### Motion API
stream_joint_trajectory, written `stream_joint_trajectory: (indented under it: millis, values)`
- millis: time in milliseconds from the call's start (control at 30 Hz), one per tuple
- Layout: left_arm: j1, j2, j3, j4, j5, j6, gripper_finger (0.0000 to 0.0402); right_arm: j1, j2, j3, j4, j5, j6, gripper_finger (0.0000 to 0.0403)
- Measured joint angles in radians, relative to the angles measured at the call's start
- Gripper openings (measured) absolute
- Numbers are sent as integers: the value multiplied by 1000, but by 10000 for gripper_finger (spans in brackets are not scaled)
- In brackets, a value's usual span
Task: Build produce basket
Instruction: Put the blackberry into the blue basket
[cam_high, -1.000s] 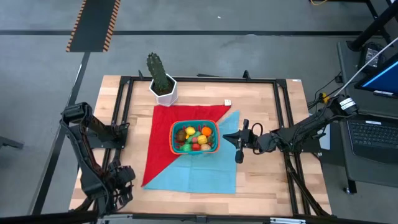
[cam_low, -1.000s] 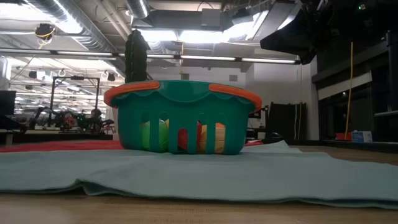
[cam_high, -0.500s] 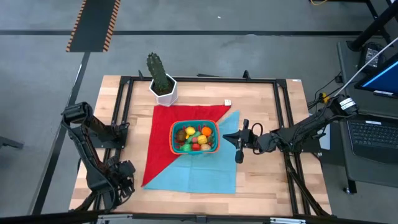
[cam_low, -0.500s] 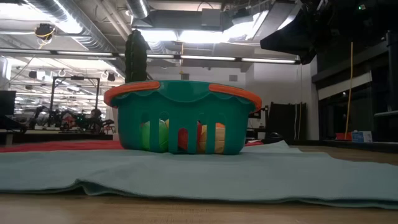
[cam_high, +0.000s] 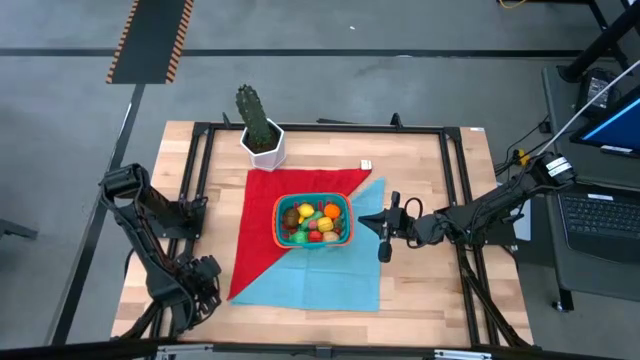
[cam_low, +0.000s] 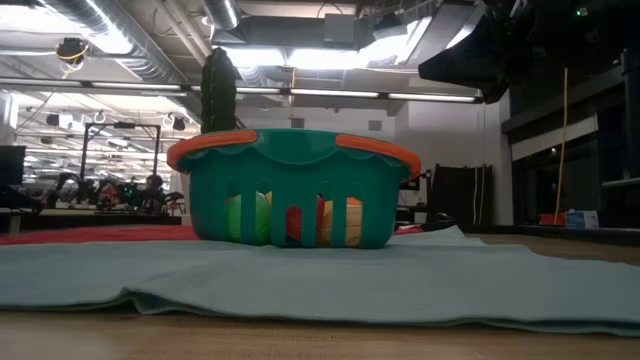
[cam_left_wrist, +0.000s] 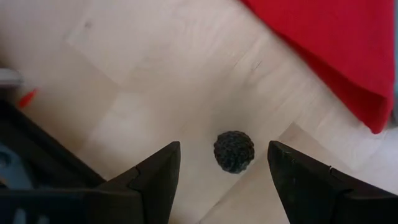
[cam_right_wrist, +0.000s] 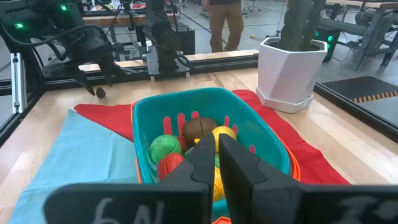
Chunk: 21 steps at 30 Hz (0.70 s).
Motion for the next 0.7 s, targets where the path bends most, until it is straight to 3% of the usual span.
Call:
stream_joint_trajectory:
  millis: [700]
  values:
    - [2,-4,-78,138,22,-7,234,0,0,0,0,0,-1,26]
